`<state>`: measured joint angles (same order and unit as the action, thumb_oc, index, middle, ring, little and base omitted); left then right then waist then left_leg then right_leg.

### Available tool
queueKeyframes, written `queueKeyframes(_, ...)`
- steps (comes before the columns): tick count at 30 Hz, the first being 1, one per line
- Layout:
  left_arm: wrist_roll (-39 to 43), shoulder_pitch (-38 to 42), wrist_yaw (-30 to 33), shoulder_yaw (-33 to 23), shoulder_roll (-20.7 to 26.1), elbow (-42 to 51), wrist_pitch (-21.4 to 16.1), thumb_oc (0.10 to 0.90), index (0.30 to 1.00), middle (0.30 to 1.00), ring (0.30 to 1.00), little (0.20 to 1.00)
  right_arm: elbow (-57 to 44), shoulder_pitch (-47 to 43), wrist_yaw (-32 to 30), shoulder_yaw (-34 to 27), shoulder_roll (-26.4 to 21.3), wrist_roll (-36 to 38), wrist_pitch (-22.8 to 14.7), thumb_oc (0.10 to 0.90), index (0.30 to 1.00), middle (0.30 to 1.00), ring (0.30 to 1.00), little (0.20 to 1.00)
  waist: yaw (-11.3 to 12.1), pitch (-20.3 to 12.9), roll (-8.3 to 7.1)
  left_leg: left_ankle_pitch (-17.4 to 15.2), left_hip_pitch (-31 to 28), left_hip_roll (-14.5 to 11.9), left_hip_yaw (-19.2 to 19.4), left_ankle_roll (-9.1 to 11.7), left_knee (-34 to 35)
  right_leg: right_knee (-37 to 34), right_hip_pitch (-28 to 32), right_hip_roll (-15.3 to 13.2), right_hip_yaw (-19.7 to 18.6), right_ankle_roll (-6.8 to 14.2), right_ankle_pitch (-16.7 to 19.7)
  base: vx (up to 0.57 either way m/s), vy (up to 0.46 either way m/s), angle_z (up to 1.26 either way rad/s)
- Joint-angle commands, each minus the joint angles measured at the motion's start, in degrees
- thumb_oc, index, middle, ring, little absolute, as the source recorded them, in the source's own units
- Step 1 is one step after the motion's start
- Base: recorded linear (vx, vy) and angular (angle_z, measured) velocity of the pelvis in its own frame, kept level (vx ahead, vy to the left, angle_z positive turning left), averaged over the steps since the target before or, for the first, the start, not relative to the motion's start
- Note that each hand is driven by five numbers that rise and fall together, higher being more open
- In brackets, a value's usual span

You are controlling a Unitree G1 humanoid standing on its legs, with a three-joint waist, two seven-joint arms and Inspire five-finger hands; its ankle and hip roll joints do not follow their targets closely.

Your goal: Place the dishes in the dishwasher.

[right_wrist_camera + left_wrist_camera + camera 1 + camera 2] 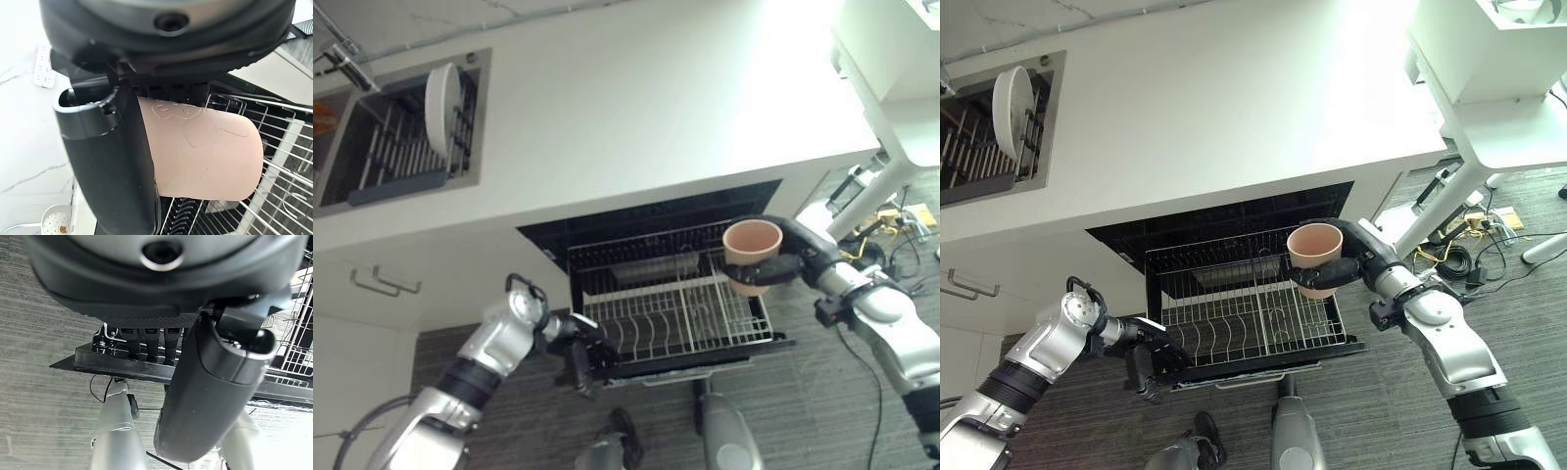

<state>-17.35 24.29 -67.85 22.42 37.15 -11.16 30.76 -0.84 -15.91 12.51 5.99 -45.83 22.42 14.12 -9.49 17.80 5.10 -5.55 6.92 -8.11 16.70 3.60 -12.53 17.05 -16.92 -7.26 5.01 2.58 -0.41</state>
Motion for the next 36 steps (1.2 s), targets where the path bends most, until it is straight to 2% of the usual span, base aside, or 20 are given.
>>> queueKeyframes(1, 19.3, -15.3, 9.3, 1.9, 1.7, 4.0, -1.4, 0.8, 0.9, 0.9, 0.9, 0.9, -4.3, -3.8, 0.0, -3.0, -1.9, -2.2, -4.0, 0.4, 0.3, 0.3, 0.3, 0.3, 1.8, -1.6, -2.23, -3.9, 0.7, -3.7, -3.9, 2.9, -4.7, 0.1, 5.1, -3.0, -0.2, 6.2, -5.8, 0.02, -0.028, 0.03)
queueKeyframes(2, 22.9, -16.2, 16.0, -0.8, 2.0, 6.0, -2.1, 0.8, 0.9, 0.9, 0.9, 0.9, -4.2, -2.1, -0.3, -3.8, -1.7, -2.8, -4.2, 0.4, 0.3, 0.3, 0.3, 0.3, 2.4, -1.6, -2.27, -3.4, 1.1, -3.6, -4.2, 2.8, -4.7, 0.1, 5.0, -3.1, 0.1, 6.1, -5.5, 0.01, -0.039, 0.06)
queueKeyframes(4, 25.6, -17.4, 22.0, -5.2, 2.9, 9.2, -5.5, 0.8, 0.9, 0.9, 0.9, 0.9, -4.1, 0.5, -1.0, -5.2, -1.4, -3.5, -4.5, 0.4, 0.3, 0.3, 0.3, 0.3, 3.5, -1.8, -2.23, -3.2, 1.6, -3.5, -4.7, 2.8, -4.7, 0.1, 5.0, -3.5, 0.8, 6.1, -5.4, -0.01, -0.069, 0.16)
queueKeyframes(5, 28.0, -19.3, 27.1, -9.3, 4.8, 12.3, -8.5, 0.8, 0.9, 0.9, 0.9, 0.9, -3.4, 2.8, -1.9, -6.4, -1.2, -3.9, -4.7, 0.4, 0.3, 0.3, 0.3, 0.3, 4.7, -1.7, -2.2, -2.8, 1.9, -3.3, -5.3, 2.9, -4.7, 0.1, 5.2, -3.7, 1.5, 6.1, -5.3, 0.0, -0.107, 0.26)
queueKeyframes(7, 28.2, -21.0, 28.4, -12.8, 5.8, 13.7, -12.0, 0.8, 0.9, 0.9, 0.9, 0.9, -2.2, 4.0, -3.3, -6.8, -0.7, -3.8, -4.6, 0.4, 0.3, 0.3, 0.3, 0.3, 5.8, -1.7, -2.44, -2.6, 2.1, -3.3, -6.0, 2.9, -4.7, 0.1, 5.5, -4.0, 2.5, 6.1, -5.3, 0.0, -0.108, 0.35)
queueKeyframes(11, 28.9, -23.3, 31.1, -15.6, 6.2, 15.2, -16.2, 0.8, 0.9, 0.9, 0.9, 0.9, 2.0, 3.8, -6.8, -5.8, 0.3, -2.7, -4.2, 0.4, 0.3, 0.3, 0.3, 0.3, 7.9, -1.4, -2.99, -2.3, 2.8, -3.2, -7.3, 3.0, -4.7, 0.1, 5.7, -4.2, 3.6, 6.0, -5.3, -0.01, -0.096, 0.29)
queueKeyframes(14, 30.9, -23.8, 33.3, -15.5, 5.5, 15.5, -16.3, 0.8, 0.9, 0.9, 0.9, 0.9, 4.5, 2.9, -8.7, -4.8, 1.0, -2.9, -3.9, 0.4, 0.3, 0.3, 0.3, 0.3, 8.7, -1.2, -3.28, -2.3, 3.1, -3.0, -7.7, 2.9, -4.7, 0.1, 5.6, -4.2, 4.1, 5.9, -5.2, -0.02, -0.059, 0.19)
queueKeyframes(17, 31.0, -24.0, 38.5, -14.5, 4.8, 15.8, -17.5, 0.8, 0.9, 0.9, 0.9, 0.9, 9.7, 0.6, -12.5, -3.0, 1.5, -3.1, -3.4, 0.4, 0.3, 0.3, 0.3, 0.3, 10.0, -0.6, -3.64, -2.3, 3.5, -2.9, -8.4, 2.8, -4.7, 0.1, 5.3, -4.3, 4.5, 5.8, -5.0, -0.03, -0.071, 0.09)
queueKeyframes(20, 30.2, -23.4, 41.1, -13.0, 4.4, 15.2, -18.0, 0.8, 0.9, 0.9, 0.9, 0.9, 16.4, -2.4, -15.9, -1.4, 1.1, -1.4, -3.3, 0.4, 0.3, 0.3, 0.3, 0.3, 11.4, -0.3, -3.77, -2.4, 4.0, -2.7, -9.0, 2.8, -4.7, 0.1, 5.2, -4.3, 5.2, 5.7, -4.9, -0.03, -0.067, 0.09)
queueKeyframes(25, 30.6, -21.5, 42.4, -10.3, 5.7, 15.2, -19.7, 0.8, 0.9, 0.9, 0.9, 0.9, 28.7, -8.2, -20.3, 0.9, 0.0, 2.0, -3.5, 0.4, 0.3, 0.3, 0.3, 0.3, 13.0, 0.2, -3.55, -2.3, 4.2, -2.4, -9.7, 2.8, -4.7, 0.1, 5.3, -4.5, 6.1, 5.6, -4.7, -0.01, -0.052, 0.07)
queueKeyframes(33, 33.1, -18.0, 43.7, -7.2, 7.2, 15.3, -19.8, 0.8, 0.9, 0.9, 0.9, 0.9, 40.3, -14.0, -21.9, 4.2, 0.5, 6.0, -4.1, 0.4, 0.3, 0.3, 0.3, 0.3, 13.8, 0.7, -2.48, -2.1, 5.0, -2.2, -10.1, 2.9, -4.7, 0.1, 4.4, -4.8, 6.4, 5.7, -4.4, -0.02, -0.008, 0.04)
queueKeyframes(34, 33.7, -17.5, 44.2, -6.8, 7.4, 15.4, -19.7, 0.8, 0.9, 0.9, 0.9, 0.9, 42.3, -14.9, -22.4, 4.9, 0.9, 7.3, -3.9, 0.547, 0.521, 0.521, 0.521, 0.521, 13.9, 0.9, -2.16, -2.1, 5.2, -2.1, -10.2, 3.0, -4.7, 0.1, 4.2, -4.9, 6.4, 5.7, -4.4, -0.04, 0.015, 0.01)
queueKeyframes(35, 34.0, -17.3, 44.4, -6.7, 7.5, 15.4, -19.7, 0.8, 0.9, 0.9, 0.9, 0.9, 43.2, -15.2, -22.5, 5.0, 1.1, 7.4, -3.9, 0.8, 0.9, 0.9, 0.9, 0.9, 13.9, 1.0, -2.01, -2.0, 5.3, -2.0, -10.3, 3.0, -4.7, 0.1, 4.1, -4.9, 6.4, 5.6, -4.4, -0.06, 0.028, 0.01)
queueKeyframes(36, 34.6, -16.7, 45.0, -6.4, 7.5, 15.4, -19.8, 0.8, 0.9, 0.9, 0.9, 0.9, 45.5, -16.5, -22.4, 5.5, 1.3, 7.8, -3.8, 0.8, 0.9, 0.9, 0.9, 0.9, 14.0, 1.2, -1.62, -1.9, 5.4, -2.0, -10.3, 3.0, -4.7, 0.1, 4.0, -5.1, 6.5, 5.6, -4.3, -0.05, 0.033, 0.01)
